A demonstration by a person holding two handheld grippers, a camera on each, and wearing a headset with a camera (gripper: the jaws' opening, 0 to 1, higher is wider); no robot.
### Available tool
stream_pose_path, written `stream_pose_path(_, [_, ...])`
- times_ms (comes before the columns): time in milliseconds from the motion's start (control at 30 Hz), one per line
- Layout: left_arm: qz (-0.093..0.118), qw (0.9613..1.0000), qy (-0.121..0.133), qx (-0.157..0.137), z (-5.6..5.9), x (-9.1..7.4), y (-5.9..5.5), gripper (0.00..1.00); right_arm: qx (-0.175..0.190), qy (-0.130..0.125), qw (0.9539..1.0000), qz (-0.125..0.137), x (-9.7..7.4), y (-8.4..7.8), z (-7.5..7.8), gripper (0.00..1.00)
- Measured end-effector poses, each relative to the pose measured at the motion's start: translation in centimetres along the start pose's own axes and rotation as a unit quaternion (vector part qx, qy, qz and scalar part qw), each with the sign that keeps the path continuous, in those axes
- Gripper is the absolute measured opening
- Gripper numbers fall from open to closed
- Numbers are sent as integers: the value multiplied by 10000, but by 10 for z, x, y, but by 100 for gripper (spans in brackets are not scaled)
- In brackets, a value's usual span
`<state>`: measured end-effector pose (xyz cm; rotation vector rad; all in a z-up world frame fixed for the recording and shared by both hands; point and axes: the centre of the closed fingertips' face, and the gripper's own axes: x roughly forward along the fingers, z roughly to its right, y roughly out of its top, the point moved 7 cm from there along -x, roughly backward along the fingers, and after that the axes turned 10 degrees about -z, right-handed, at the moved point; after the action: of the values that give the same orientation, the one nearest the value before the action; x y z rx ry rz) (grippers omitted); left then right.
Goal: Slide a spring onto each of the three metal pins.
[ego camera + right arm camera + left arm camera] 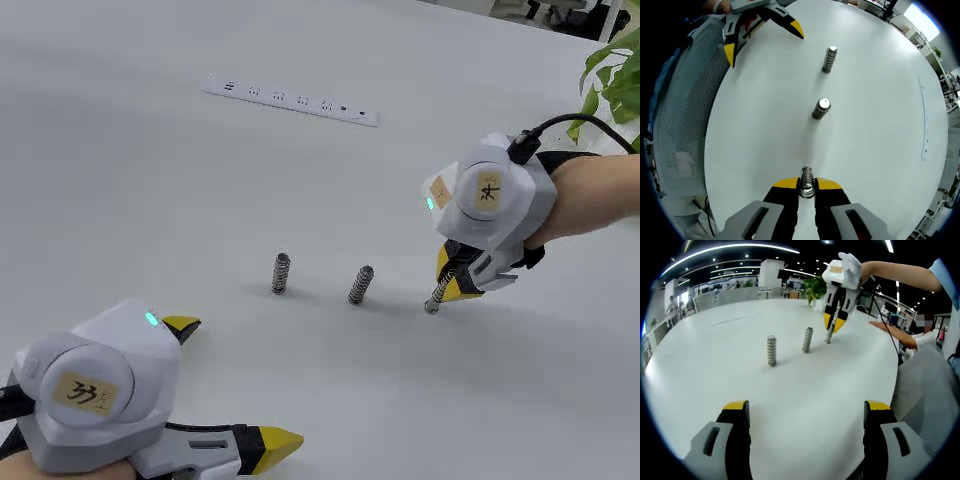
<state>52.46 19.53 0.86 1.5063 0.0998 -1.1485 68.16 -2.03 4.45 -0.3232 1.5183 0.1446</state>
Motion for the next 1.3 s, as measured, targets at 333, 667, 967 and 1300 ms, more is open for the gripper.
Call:
stream_pose_path(333, [-5, 10000, 41, -64, -1, 0, -1, 93, -70, 64, 9999, -73, 8, 0, -3, 8])
stream_pose_path(667, [-7, 10000, 37, -78, 1, 1, 1, 92, -44, 79, 9999, -72, 13, -2, -3, 8])
stream_pose_path(967, [16, 10000, 61, -66, 0, -1, 4, 92, 117, 63, 9999, 61, 12, -3, 0, 18])
stream_pose_path(1300, [55, 9999, 83, 18, -2, -5, 10, 92, 695, 8, 9946, 776, 6, -4, -5, 64])
